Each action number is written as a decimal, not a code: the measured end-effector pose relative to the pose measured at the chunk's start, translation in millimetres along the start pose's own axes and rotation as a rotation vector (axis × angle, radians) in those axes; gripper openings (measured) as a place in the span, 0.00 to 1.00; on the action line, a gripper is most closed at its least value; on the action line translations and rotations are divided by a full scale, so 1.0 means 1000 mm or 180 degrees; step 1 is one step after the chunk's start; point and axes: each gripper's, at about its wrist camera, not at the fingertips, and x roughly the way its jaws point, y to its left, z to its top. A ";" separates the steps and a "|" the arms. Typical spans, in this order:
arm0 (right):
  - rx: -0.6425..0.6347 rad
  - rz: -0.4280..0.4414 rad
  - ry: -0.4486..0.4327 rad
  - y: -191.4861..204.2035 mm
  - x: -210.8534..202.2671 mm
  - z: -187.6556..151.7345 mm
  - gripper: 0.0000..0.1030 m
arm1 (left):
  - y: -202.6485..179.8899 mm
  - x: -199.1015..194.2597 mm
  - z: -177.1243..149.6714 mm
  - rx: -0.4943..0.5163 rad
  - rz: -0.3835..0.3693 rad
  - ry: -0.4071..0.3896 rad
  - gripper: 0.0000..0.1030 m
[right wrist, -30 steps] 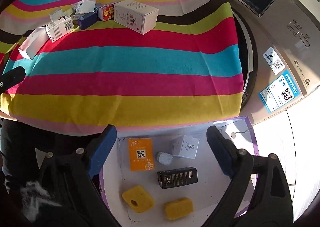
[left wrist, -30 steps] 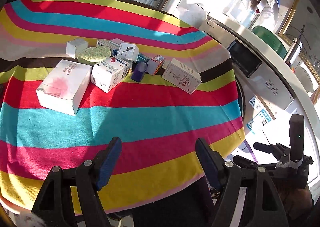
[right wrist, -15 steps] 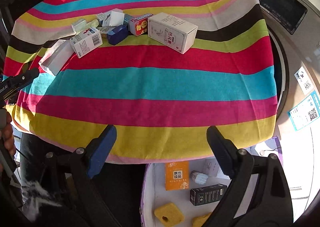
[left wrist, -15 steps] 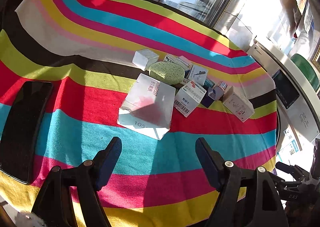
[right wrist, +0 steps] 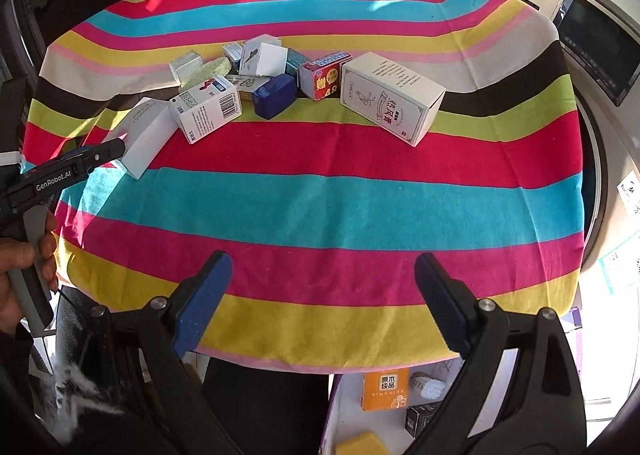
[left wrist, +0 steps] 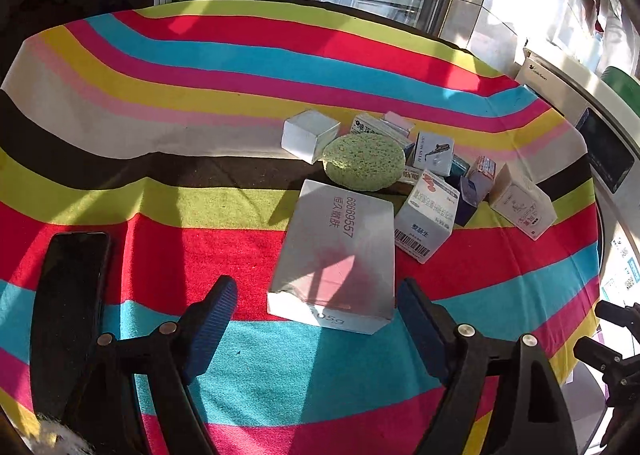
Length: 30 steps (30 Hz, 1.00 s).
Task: Organize objects
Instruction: 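Return to the table and grasp the white pink-printed box with the left tool, then grasp the white medicine box with red logo using the right tool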
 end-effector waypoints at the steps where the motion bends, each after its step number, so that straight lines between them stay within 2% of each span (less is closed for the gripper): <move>1: -0.0018 0.0019 -0.0006 0.002 0.001 0.002 0.92 | -0.001 0.003 0.001 0.0027 0.0005 0.0017 0.81; 11: -0.0226 0.0153 -0.0048 0.026 0.013 0.025 0.92 | -0.009 0.024 0.001 0.0244 -0.0039 0.0153 0.80; 13: -0.0271 0.0175 -0.0067 0.031 0.016 0.032 0.92 | -0.007 0.026 0.001 0.0244 -0.0093 0.0165 0.67; 16: -0.0382 0.0193 -0.0121 0.042 0.021 0.044 0.92 | -0.005 0.027 0.002 0.0217 -0.0096 0.0135 0.67; 21: -0.0633 0.0318 -0.0266 0.066 0.034 0.071 0.92 | 0.003 0.029 0.003 0.0078 0.0015 0.0039 0.67; 26: -0.1100 0.0478 -0.0410 0.094 0.050 0.099 0.92 | 0.006 0.029 0.002 -0.0070 0.0133 -0.0054 0.67; 30: -0.1341 0.0725 -0.0387 0.106 0.066 0.114 0.92 | 0.021 0.023 0.001 -0.0371 0.0216 -0.0139 0.67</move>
